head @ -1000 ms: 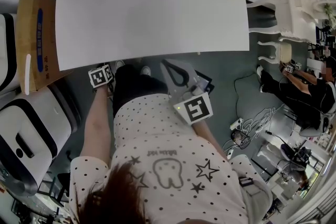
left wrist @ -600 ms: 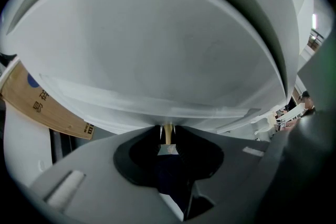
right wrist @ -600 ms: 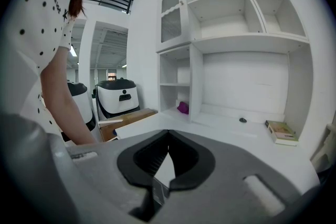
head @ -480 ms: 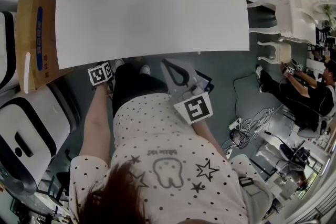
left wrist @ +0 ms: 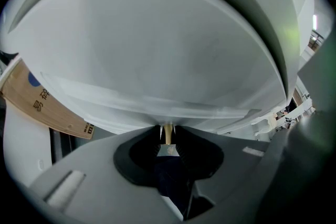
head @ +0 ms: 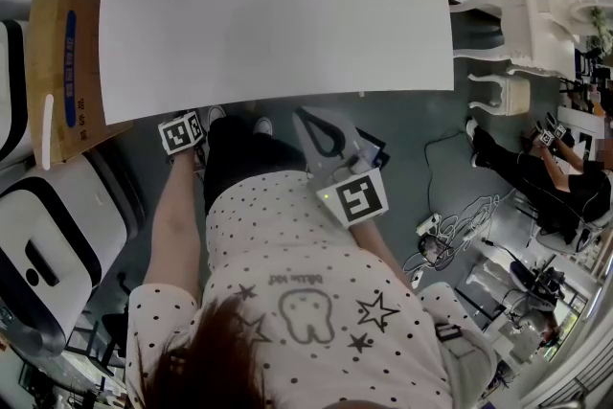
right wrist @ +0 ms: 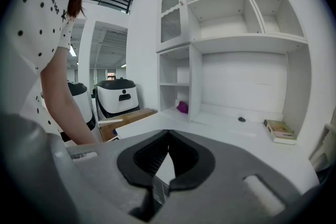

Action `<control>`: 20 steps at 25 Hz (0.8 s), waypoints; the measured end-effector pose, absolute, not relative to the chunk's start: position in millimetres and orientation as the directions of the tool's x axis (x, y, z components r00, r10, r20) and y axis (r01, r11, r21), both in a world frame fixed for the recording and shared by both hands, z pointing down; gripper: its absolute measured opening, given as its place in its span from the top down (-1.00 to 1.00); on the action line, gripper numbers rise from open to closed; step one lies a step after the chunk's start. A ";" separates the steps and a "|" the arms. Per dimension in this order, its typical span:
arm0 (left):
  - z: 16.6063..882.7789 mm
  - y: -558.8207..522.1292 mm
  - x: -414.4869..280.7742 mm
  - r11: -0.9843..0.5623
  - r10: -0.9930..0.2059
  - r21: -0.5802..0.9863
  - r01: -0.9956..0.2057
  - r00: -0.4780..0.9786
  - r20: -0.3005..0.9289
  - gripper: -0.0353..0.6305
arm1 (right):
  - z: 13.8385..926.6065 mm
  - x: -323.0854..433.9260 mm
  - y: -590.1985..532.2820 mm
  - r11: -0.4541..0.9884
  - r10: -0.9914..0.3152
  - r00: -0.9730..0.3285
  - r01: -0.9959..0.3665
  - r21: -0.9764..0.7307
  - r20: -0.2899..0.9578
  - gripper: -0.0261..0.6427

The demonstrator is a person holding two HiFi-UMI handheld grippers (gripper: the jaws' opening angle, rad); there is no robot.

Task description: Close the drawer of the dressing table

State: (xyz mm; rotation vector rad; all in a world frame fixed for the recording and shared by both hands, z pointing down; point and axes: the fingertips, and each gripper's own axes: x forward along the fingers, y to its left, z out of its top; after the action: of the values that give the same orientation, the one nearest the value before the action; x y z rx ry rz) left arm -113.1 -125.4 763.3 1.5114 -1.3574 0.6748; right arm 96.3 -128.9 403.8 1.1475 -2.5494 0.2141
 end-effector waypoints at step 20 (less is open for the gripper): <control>763.9 -125.8 -113.4 0.086 -0.428 0.282 -0.956 0.220 0.877 0.62 | 406.5 103.9 -117.2 0.652 -0.706 -0.601 -0.758 0.014 0.374 0.94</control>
State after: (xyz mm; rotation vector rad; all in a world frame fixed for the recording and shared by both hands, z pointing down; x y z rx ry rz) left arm -113.4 -125.8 763.9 1.5063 -1.3680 0.6731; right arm 103.9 -117.2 406.5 1.1623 -2.5254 0.2075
